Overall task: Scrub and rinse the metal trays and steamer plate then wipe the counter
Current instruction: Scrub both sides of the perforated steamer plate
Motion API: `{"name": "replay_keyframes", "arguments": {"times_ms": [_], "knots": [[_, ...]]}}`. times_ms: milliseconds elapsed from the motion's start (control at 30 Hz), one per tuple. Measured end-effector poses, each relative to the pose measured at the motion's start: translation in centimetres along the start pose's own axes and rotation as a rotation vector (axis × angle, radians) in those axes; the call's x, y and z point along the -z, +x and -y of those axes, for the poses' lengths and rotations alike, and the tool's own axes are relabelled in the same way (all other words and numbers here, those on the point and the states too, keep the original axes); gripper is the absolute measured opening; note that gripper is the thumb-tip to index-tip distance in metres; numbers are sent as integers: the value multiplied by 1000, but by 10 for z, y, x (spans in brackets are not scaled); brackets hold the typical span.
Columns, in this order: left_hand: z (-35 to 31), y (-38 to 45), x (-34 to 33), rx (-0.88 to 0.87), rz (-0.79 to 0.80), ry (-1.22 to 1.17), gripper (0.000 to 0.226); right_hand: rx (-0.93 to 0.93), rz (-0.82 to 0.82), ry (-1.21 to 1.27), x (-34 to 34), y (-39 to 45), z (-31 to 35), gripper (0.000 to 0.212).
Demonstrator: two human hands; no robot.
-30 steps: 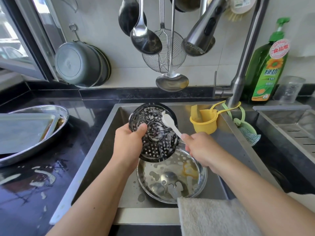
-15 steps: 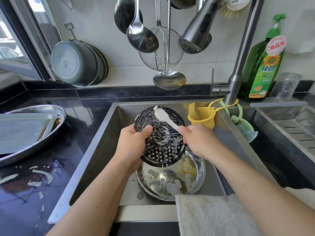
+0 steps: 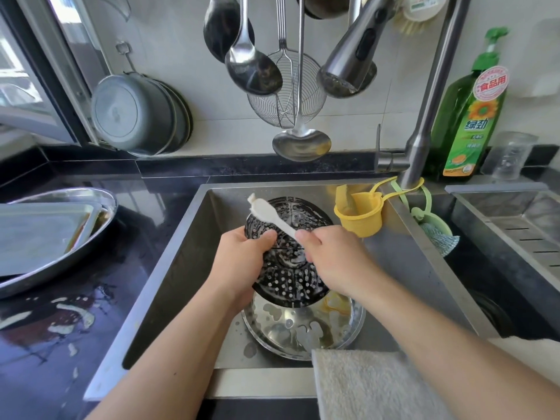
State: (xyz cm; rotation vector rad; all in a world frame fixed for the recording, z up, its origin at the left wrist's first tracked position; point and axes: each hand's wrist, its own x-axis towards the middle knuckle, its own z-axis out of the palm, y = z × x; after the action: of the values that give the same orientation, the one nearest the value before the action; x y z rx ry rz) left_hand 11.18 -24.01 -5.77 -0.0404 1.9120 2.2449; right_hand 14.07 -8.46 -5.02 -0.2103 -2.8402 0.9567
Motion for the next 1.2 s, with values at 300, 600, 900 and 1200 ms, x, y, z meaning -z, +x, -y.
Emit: {"name": "replay_keyframes", "arguments": {"times_ms": [300,600,900,1200], "knots": [[1,0,-2,-17,7,25,16,-97,-4,26,8,8,-8,55],[-1,3,1,-52,-46,29,16,-150,70,162,7,1,-9,53],[-4,6,5,-66,-88,-9,16,-163,45,224,12,6,-13,53],[-7,7,8,-66,-124,-82,16,-262,24,109,23,13,-20,53]]}}
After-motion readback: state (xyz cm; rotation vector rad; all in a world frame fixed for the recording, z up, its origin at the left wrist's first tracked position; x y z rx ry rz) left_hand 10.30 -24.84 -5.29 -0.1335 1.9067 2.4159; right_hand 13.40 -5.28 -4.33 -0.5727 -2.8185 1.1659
